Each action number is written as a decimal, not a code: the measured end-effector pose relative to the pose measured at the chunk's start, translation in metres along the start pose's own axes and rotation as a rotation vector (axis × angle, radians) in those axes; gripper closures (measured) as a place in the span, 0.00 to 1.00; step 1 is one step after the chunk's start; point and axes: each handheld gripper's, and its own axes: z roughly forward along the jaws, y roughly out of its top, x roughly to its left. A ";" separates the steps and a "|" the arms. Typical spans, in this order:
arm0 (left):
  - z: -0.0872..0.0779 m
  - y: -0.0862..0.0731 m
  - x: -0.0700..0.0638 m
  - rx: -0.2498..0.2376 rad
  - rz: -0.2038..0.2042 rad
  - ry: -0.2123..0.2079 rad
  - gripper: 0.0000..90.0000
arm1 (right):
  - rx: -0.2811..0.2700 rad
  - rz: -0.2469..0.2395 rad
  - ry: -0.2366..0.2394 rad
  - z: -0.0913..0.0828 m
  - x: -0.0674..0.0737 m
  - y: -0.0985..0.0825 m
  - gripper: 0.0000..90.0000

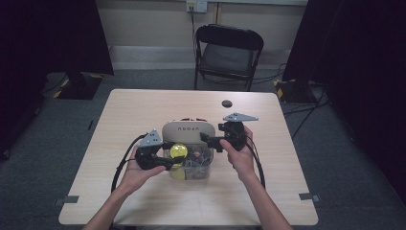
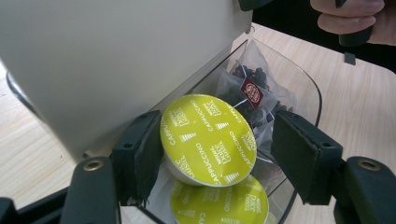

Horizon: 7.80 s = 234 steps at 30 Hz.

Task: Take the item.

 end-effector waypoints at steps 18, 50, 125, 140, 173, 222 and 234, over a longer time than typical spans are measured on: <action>0.009 0.000 -0.004 0.033 0.010 -0.009 0.38 | 0.001 0.000 -0.001 0.000 0.000 0.000 0.15; 0.001 0.003 -0.003 0.013 -0.018 -0.057 0.43 | 0.008 0.001 -0.008 -0.001 0.000 -0.001 0.15; -0.077 -0.048 0.103 0.010 -0.243 0.191 0.44 | 0.021 0.008 0.002 0.001 -0.002 -0.002 0.15; -0.059 -0.071 0.121 0.097 -0.287 0.260 0.44 | 0.025 0.007 0.005 0.002 -0.002 -0.003 0.15; -0.035 -0.094 0.133 0.188 -0.328 0.276 0.43 | 0.027 0.003 0.002 0.002 -0.001 -0.003 0.15; -0.063 -0.104 0.072 0.204 -0.244 0.253 0.24 | -0.008 0.018 0.007 -0.004 0.001 0.002 0.16; -0.049 -0.112 0.068 0.264 -0.161 0.324 0.22 | -0.017 0.016 0.066 -0.006 0.004 0.003 0.26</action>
